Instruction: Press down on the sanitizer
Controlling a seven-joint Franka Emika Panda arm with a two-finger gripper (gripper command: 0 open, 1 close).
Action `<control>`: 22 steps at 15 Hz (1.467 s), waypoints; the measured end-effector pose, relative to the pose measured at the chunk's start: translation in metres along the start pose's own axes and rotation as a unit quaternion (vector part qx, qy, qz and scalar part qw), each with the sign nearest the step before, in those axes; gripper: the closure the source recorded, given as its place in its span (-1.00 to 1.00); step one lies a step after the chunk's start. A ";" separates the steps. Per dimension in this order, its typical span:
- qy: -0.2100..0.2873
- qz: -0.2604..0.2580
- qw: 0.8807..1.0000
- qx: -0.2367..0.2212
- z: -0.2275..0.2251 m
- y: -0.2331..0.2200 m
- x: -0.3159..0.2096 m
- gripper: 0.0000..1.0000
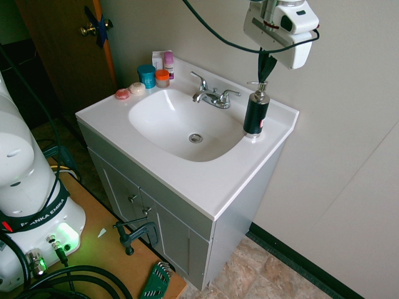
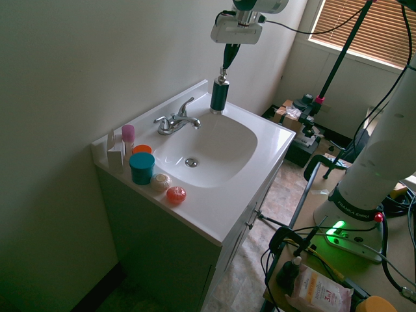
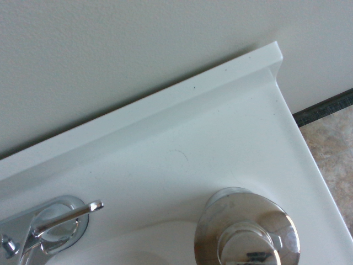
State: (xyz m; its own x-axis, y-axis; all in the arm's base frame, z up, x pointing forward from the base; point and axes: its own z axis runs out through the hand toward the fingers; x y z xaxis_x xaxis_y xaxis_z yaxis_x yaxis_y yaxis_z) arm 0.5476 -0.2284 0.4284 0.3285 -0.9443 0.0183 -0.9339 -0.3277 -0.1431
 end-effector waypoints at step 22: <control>0.003 -0.170 0.985 -0.038 -0.004 0.027 -0.156 -1.00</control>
State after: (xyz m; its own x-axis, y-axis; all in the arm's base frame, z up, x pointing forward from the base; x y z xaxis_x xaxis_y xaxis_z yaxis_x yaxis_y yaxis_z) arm 0.4707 -0.0899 0.4257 0.6228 -0.7803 0.0578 -0.7786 -0.6253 -0.0532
